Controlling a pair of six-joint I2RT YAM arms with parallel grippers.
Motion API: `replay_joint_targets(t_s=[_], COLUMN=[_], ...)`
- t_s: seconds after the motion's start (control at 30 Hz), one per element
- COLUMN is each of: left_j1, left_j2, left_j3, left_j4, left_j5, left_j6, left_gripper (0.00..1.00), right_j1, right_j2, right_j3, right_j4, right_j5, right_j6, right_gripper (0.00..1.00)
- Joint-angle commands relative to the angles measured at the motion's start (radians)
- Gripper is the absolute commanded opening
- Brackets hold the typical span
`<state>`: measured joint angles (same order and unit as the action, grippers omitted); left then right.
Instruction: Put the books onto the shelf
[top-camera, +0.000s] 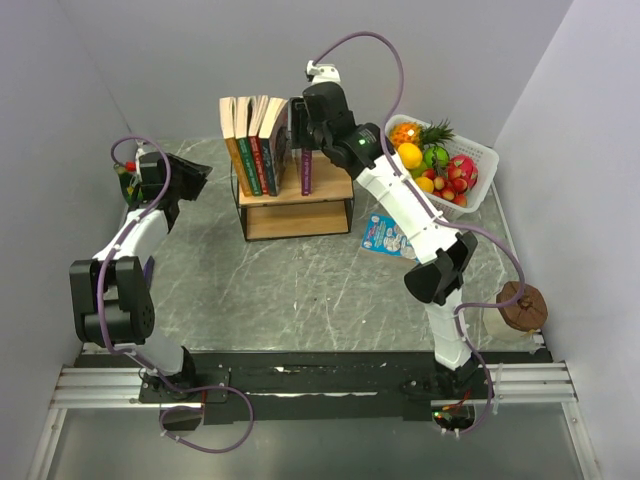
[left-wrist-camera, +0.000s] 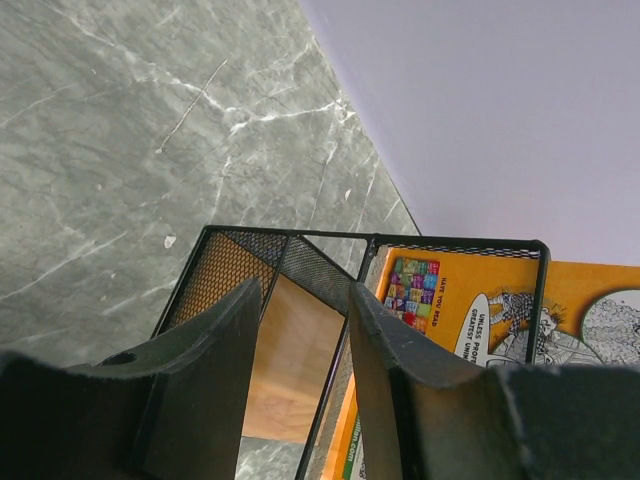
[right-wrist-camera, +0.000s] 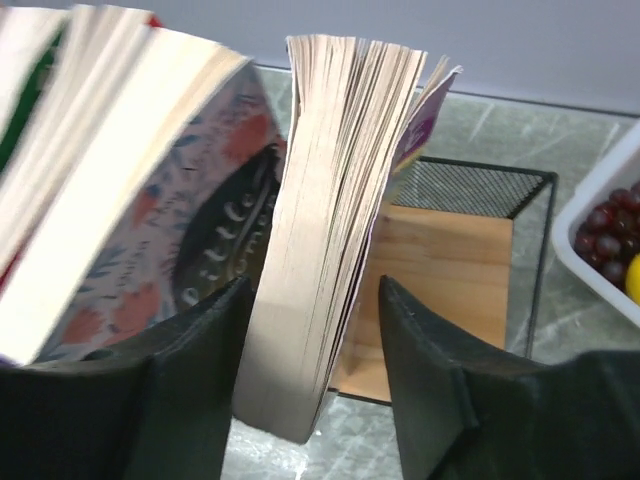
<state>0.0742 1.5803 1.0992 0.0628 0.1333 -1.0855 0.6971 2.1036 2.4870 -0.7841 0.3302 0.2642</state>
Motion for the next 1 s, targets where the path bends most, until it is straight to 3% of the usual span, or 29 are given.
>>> replay_joint_targets(t_s=[0.0, 0.5, 0.8, 0.87, 0.97], left_j1=[-0.004, -0.004, -0.001, 0.006, 0.012], left_j2=[-0.005, 0.006, 0.018, 0.018, 0.020], left_j3=[0.021, 0.034, 0.060, 0.060, 0.057], left_j4=[0.040, 0.035, 0.012, 0.011, 0.012], left_j5=[0.020, 0.025, 0.020, 0.017, 0.015], left_j6=[0.002, 0.010, 0.018, 0.021, 0.018], left_gripper=[0.46, 0.47, 0.48, 0.48, 0.48], right_j1=[0.016, 0.021, 0.021, 0.016, -0.005], right_j2=[-0.011, -0.138, -0.362, -0.459, -0.566], right_j3=[0.043, -0.074, -0.318, -0.455, -0.655], right_j4=[0.069, 0.082, 0.160, 0.216, 0.338], right_j5=[0.000, 0.006, 0.010, 0.030, 0.047], right_j6=[0.000, 0.009, 0.026, 0.027, 0.035], right_gripper=[0.67, 0.74, 0.75, 0.75, 0.67])
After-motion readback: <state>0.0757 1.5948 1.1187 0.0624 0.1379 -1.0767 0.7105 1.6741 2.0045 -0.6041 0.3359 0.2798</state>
